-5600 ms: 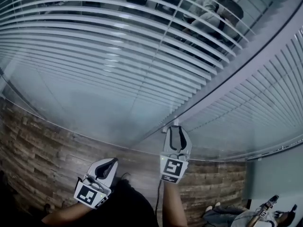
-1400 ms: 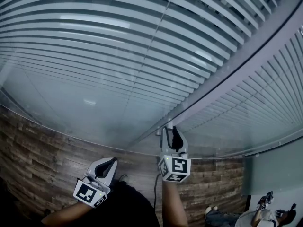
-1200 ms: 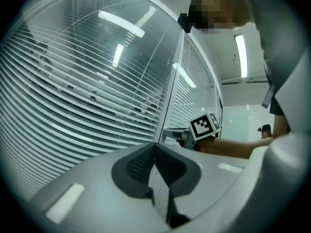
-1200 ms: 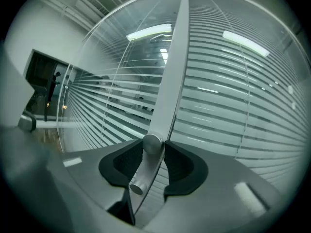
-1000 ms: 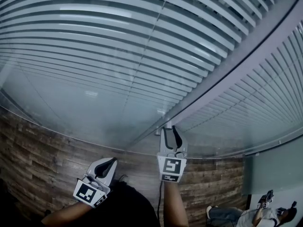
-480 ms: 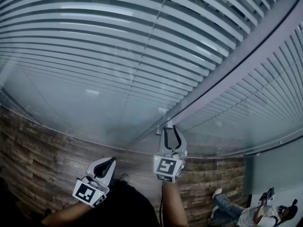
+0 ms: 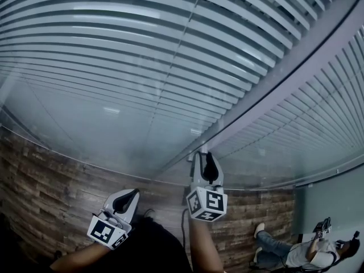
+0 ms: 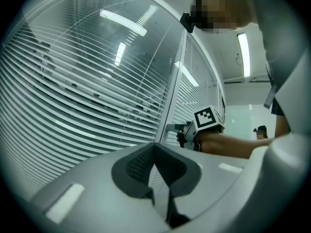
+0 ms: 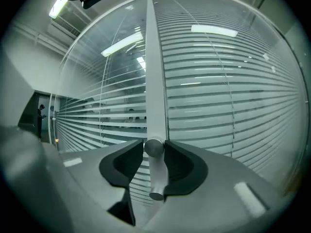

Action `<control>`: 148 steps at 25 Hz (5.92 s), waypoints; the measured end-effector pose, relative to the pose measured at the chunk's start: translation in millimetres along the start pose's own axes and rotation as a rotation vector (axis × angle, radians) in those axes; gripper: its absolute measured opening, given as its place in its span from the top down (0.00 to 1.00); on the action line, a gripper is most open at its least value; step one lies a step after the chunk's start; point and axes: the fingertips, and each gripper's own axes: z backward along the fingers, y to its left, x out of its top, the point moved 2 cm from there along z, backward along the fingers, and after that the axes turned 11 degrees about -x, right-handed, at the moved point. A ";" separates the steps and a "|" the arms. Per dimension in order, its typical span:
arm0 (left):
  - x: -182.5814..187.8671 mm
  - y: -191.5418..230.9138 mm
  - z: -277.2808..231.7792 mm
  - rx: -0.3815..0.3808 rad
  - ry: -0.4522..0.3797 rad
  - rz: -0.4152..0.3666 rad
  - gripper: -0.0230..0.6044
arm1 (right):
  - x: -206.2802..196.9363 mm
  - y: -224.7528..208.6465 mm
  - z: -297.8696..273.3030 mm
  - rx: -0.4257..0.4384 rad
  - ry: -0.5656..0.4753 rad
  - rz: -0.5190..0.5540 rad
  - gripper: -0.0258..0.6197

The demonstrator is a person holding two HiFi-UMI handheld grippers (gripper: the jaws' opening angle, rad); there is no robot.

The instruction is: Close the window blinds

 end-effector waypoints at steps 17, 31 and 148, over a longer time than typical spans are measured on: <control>-6.7 0.1 1.7 -0.001 -0.001 0.021 0.97 | -11.3 9.9 -1.6 -0.082 -0.063 0.677 0.76; -3.5 -6.8 1.4 -0.019 -0.006 0.021 0.97 | 0.4 7.0 6.0 -0.025 -0.018 0.235 0.71; -3.7 -5.4 15.8 0.054 0.023 -0.029 0.97 | -33.2 16.9 46.4 0.052 -0.036 0.142 0.96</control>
